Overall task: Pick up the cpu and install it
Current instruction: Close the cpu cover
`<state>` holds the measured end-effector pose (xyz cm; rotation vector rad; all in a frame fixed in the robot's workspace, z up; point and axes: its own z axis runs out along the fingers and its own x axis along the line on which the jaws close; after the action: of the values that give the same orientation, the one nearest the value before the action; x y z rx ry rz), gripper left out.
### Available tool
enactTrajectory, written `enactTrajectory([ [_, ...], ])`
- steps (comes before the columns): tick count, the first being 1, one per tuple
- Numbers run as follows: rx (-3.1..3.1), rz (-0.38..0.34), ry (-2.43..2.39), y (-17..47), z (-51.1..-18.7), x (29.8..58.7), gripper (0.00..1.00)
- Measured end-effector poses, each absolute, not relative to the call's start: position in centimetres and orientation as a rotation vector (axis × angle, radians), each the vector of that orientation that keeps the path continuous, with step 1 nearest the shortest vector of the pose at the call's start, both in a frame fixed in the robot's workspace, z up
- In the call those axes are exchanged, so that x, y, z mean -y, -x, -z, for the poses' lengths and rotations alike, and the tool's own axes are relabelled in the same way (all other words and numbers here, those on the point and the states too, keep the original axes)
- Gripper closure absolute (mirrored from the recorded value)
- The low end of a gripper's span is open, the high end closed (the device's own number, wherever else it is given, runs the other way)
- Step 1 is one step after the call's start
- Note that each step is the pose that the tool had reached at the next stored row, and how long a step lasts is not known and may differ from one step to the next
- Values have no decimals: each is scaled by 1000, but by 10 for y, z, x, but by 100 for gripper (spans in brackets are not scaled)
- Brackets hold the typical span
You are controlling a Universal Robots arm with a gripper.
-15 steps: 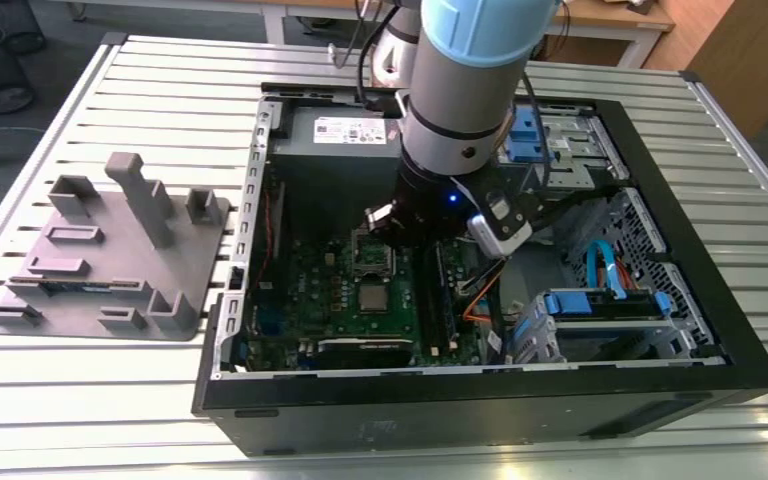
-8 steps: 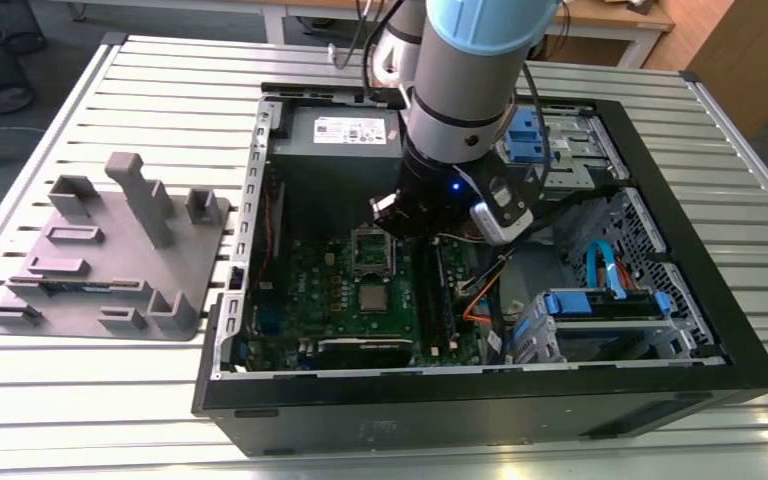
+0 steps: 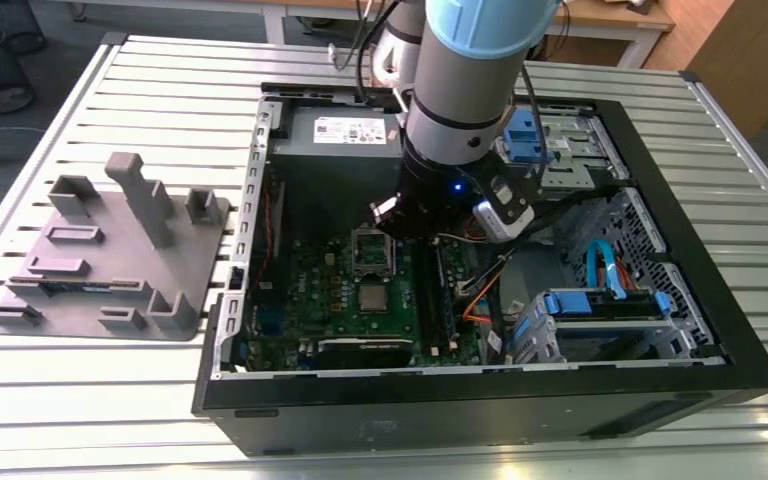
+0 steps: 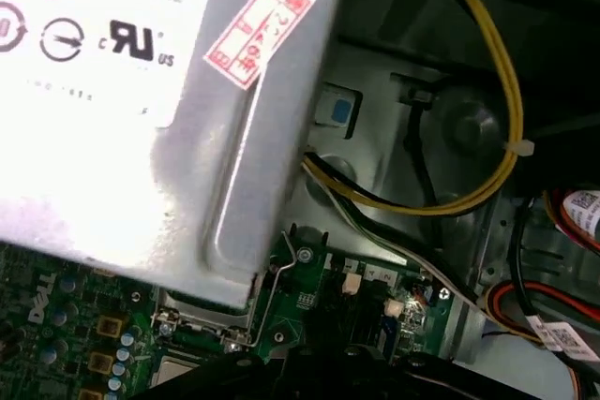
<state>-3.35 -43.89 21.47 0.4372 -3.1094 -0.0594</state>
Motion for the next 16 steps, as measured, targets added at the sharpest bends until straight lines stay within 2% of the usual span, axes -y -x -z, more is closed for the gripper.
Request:
enactTrajectory([
  [16, 3093, 61, -534, 38, -206, 425, 89],
])
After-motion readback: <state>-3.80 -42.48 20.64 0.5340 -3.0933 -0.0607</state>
